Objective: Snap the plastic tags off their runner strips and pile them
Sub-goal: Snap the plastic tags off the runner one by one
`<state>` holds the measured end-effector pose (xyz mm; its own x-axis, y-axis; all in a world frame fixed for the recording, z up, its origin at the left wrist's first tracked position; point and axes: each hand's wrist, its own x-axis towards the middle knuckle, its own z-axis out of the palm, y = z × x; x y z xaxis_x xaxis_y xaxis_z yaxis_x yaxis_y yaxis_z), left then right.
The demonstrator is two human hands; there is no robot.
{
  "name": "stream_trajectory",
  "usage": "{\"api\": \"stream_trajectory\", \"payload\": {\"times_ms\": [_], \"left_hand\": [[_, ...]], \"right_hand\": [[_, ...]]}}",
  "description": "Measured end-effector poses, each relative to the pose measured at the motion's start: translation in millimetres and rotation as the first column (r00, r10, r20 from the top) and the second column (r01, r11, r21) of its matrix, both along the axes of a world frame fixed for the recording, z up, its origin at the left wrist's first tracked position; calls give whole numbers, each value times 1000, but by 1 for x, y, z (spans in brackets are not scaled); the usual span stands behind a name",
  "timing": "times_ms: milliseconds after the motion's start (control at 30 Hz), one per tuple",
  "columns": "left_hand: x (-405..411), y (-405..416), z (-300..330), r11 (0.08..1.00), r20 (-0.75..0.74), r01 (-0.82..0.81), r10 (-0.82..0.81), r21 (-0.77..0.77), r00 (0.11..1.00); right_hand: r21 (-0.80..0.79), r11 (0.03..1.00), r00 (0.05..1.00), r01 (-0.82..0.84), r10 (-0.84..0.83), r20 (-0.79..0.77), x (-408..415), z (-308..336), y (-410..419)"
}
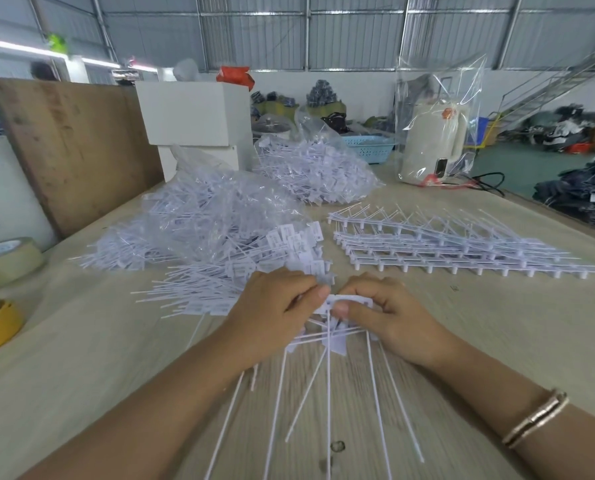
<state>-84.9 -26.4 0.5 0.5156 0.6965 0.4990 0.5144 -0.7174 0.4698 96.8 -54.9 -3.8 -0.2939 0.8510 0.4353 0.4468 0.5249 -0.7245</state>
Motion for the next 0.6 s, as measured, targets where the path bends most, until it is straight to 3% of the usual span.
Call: {"api": "stream_trajectory", "payload": {"times_ms": [200,400,467,533,600], "left_hand": [[8,-1,-3,987,241,38,1,-156,971],[13,-8,1,956,353,111,-8,-273,936],[7,-7,3,928,445,87,90,-361,891],[-3,-2,6,920,515,59,162,-387,842],[-9,1,8,962,482,31,108,-270,870]], "right_hand": [[157,980,990,126,-114,-85,-4,-1,0],[229,962,983,152,-123,-136,-5,-2,-2],[178,971,953,162,-107,-284,-3,-1,-5],[76,986,865,148,-91,-493,6,2,-5],[-26,989,887,143,-140,-440,15,3,-2]]}}
